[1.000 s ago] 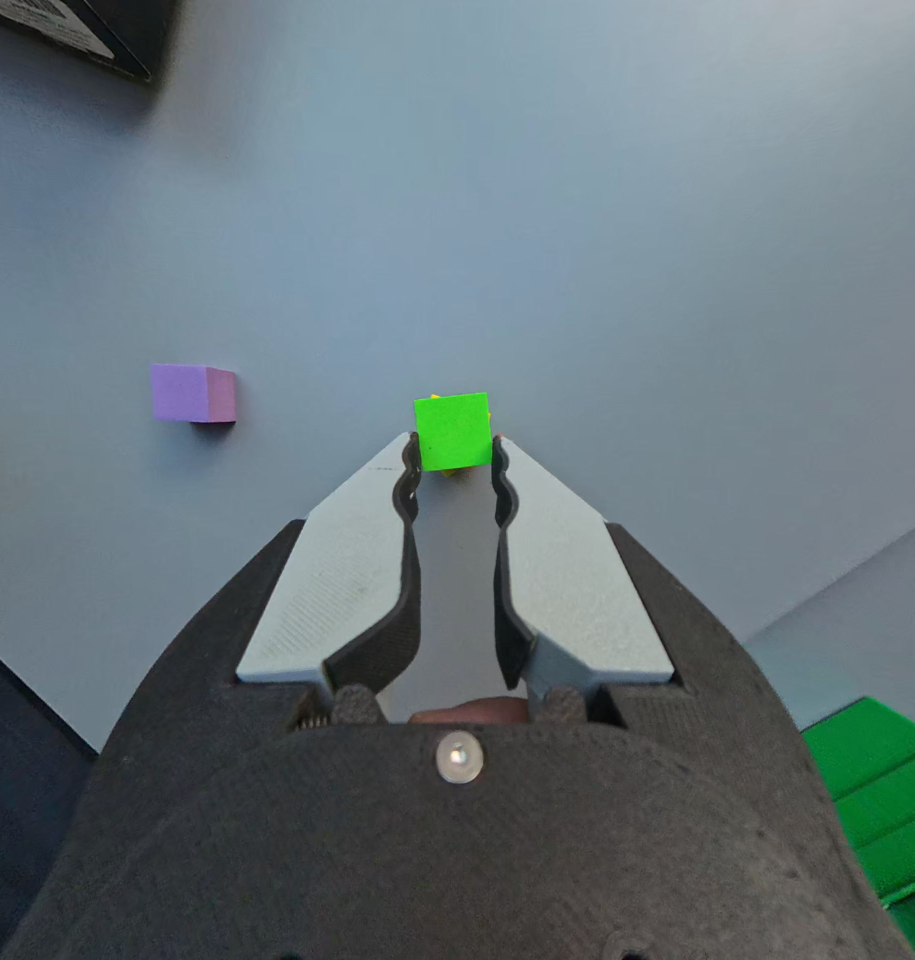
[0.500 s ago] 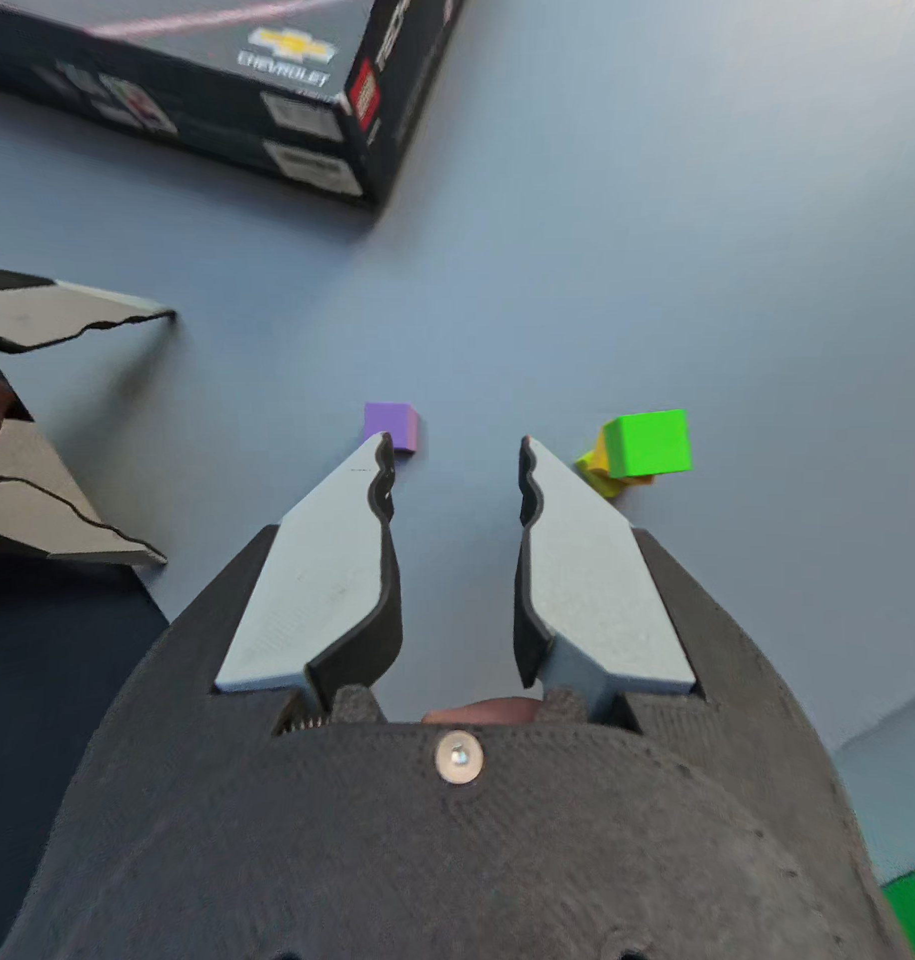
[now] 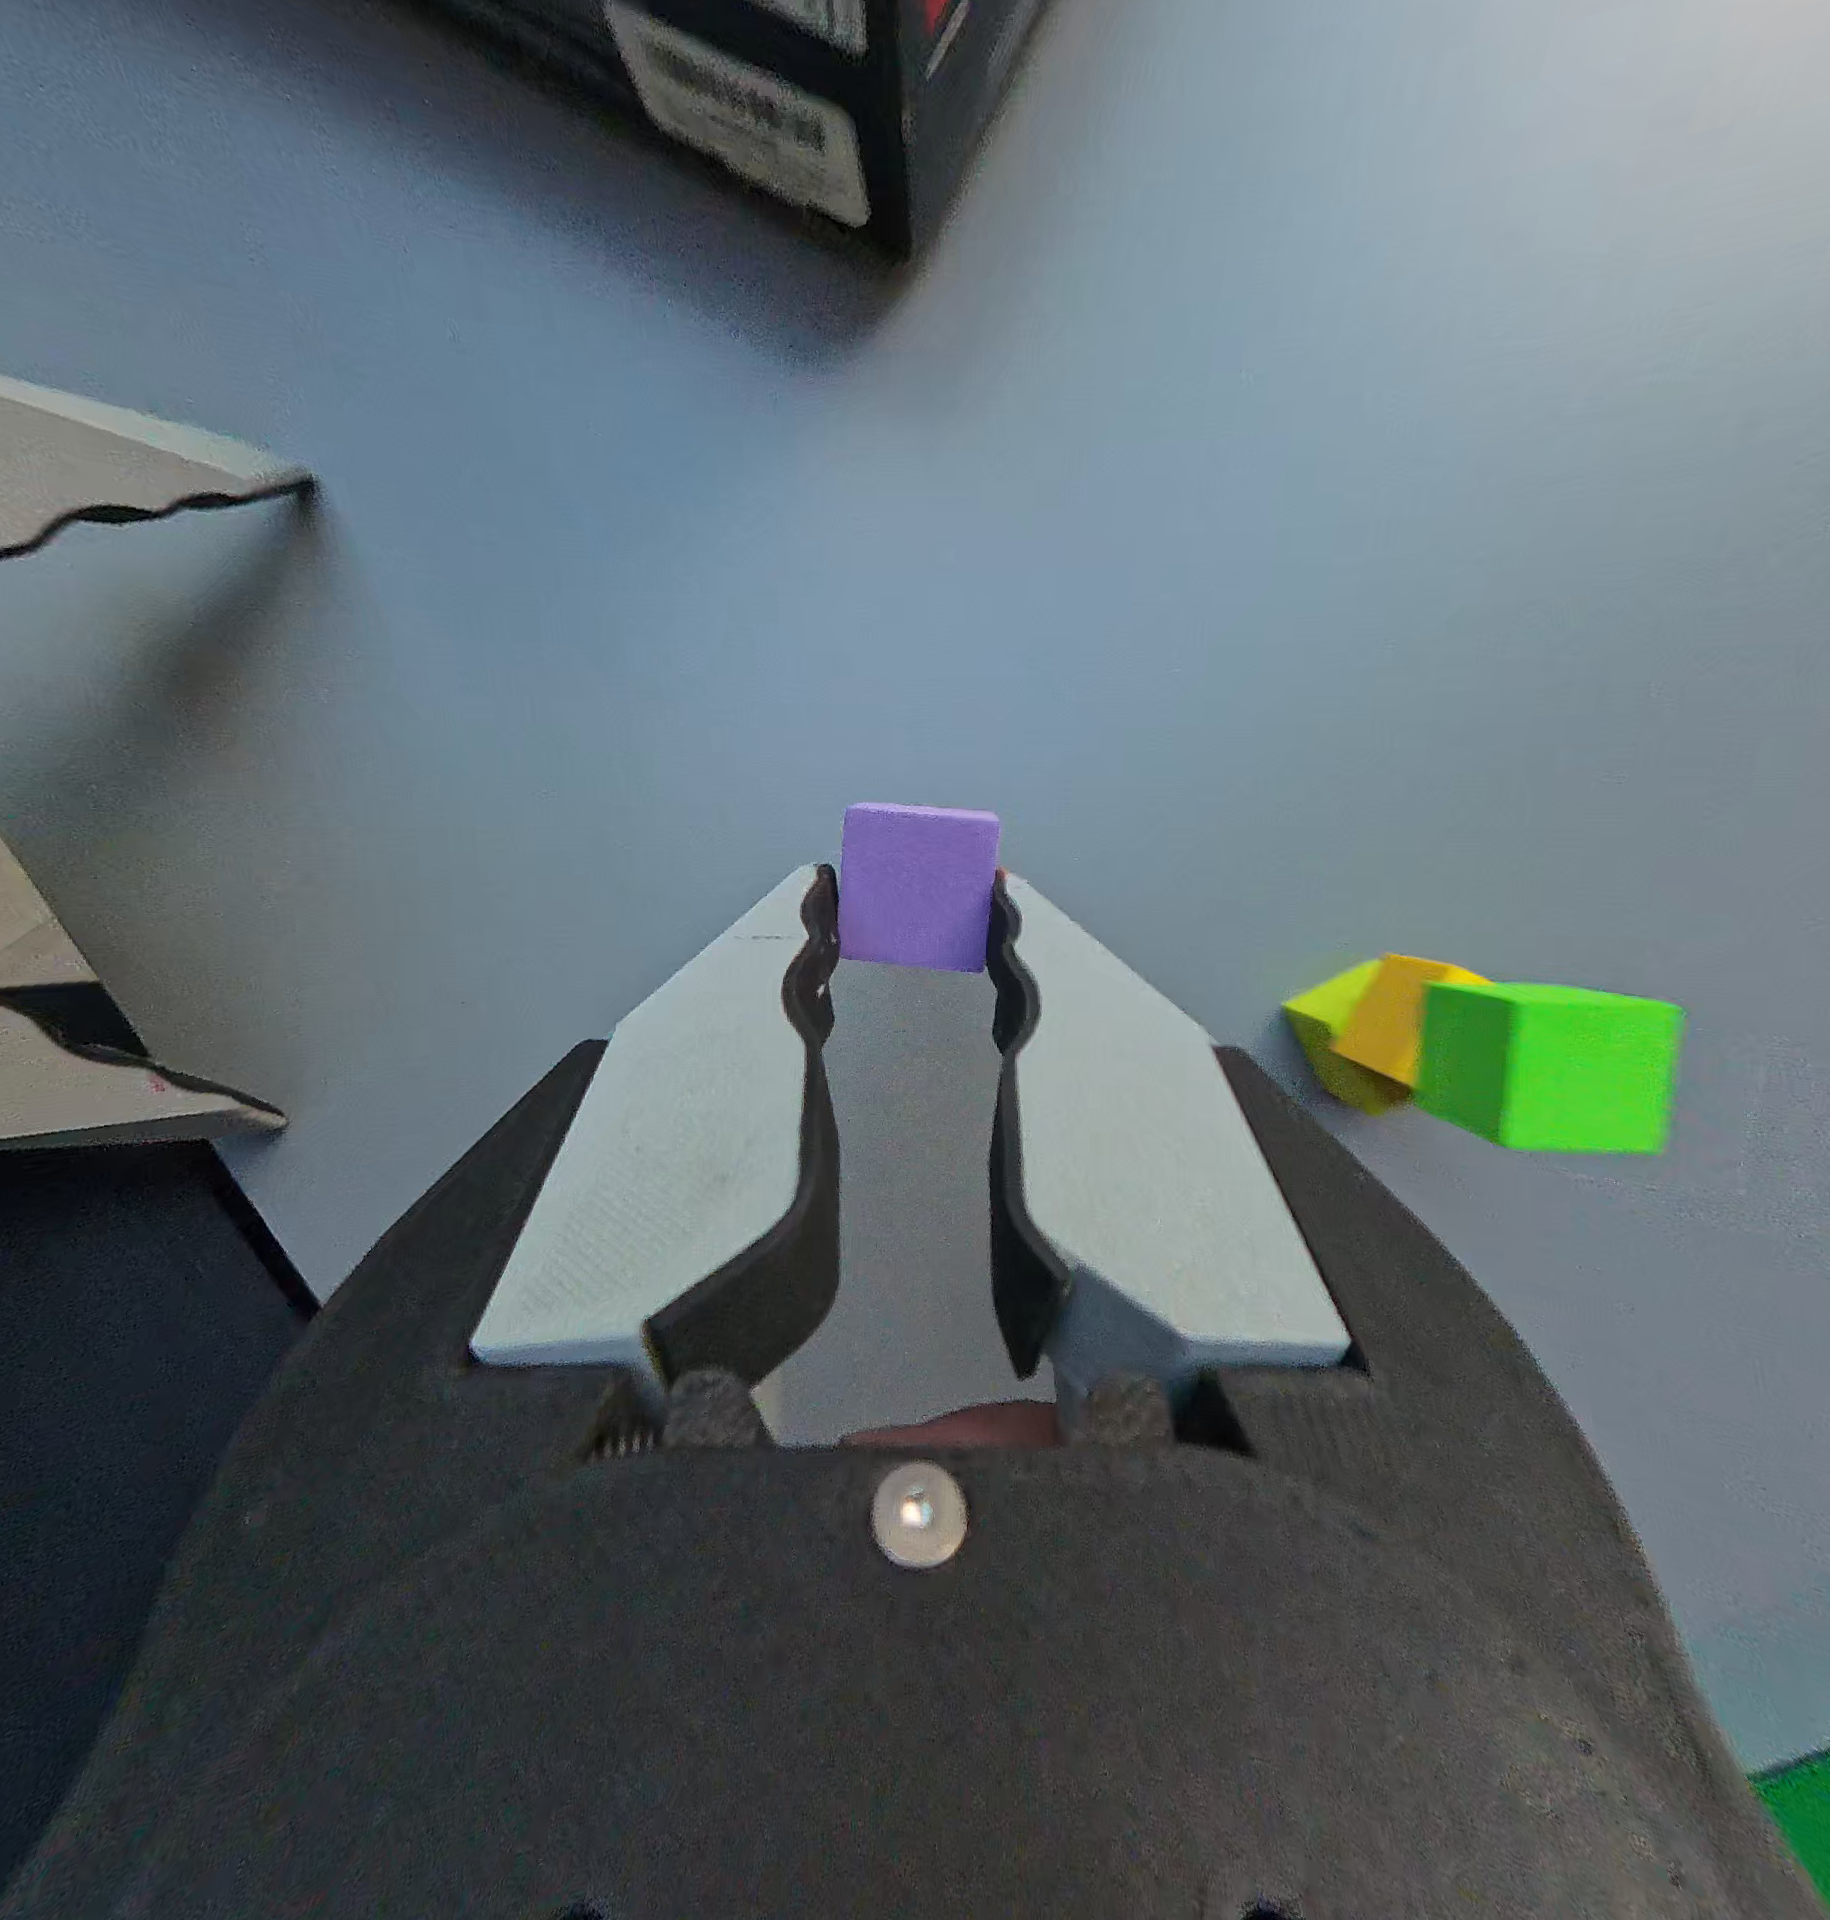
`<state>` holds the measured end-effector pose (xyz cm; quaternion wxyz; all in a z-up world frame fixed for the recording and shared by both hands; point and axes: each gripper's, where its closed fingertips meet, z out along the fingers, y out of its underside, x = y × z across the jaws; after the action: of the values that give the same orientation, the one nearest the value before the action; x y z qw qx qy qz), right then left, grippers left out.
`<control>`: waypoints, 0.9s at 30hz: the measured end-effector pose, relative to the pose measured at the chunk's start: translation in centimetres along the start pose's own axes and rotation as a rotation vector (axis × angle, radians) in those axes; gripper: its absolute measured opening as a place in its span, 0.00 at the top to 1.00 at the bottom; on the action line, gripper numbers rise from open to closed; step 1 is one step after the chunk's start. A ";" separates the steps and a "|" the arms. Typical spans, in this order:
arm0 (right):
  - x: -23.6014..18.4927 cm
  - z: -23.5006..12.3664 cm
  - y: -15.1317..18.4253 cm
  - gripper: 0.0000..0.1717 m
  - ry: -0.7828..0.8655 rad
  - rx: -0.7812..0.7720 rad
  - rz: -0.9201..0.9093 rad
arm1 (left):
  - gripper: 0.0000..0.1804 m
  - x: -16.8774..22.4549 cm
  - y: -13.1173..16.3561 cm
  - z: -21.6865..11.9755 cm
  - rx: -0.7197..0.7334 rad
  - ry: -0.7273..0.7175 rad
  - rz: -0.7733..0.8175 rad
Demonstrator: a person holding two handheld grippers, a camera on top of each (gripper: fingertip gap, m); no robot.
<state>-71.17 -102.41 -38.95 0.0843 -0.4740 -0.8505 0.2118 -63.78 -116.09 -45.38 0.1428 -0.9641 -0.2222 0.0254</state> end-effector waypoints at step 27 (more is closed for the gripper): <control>10.4 -5.3 2.4 0.63 0.085 0.065 0.274 | 0.11 0.0 0.0 0.0 -0.003 0.000 0.001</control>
<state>-73.10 -91.06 -35.88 0.1058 -0.5912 -0.7662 0.2285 -63.76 -116.11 -45.36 0.1412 -0.9645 -0.2218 0.0251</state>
